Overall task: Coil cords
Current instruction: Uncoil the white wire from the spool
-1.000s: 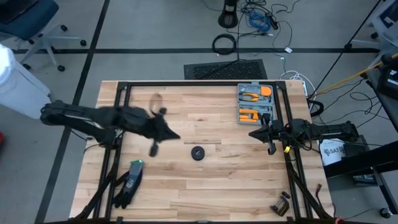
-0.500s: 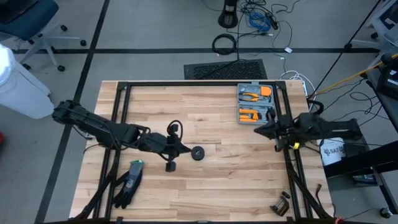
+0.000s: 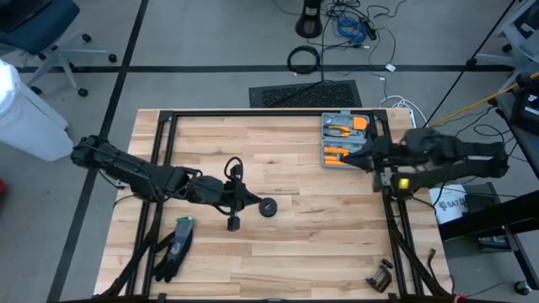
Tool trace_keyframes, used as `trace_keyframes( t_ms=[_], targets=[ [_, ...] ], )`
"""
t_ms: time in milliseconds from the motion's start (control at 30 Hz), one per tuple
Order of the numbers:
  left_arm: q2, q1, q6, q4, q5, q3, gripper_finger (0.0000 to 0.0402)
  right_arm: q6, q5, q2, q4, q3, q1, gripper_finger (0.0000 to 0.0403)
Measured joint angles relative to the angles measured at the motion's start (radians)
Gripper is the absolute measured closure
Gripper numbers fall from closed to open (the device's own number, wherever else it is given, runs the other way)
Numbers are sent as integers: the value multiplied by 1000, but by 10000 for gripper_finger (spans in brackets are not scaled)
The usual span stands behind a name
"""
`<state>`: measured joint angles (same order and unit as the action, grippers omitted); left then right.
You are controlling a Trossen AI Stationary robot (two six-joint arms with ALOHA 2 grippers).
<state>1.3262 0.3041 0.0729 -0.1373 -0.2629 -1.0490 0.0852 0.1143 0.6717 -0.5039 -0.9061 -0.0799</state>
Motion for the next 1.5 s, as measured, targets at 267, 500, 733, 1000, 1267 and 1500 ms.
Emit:
trace_keyframes(
  t_ms=[267,500,733,1000,1267,1500],
  targets=[
    [-12,-1,35,-78,6,-10,400,74,109,156,85,99,-91,403],
    [90,22,124,-188,12,-9,358,210,157,249,270,231,-198,403],
    [252,95,76,-187,-125,-9,271,256,155,359,374,294,-285,403],
    [376,146,19,-186,-334,-9,251,277,152,456,430,294,-296,403],
    [470,161,-64,-175,-402,-9,250,290,150,504,433,294,-295,403],
    [535,156,-141,-121,-395,-9,218,299,150,518,433,294,-295,403]
  ],
)
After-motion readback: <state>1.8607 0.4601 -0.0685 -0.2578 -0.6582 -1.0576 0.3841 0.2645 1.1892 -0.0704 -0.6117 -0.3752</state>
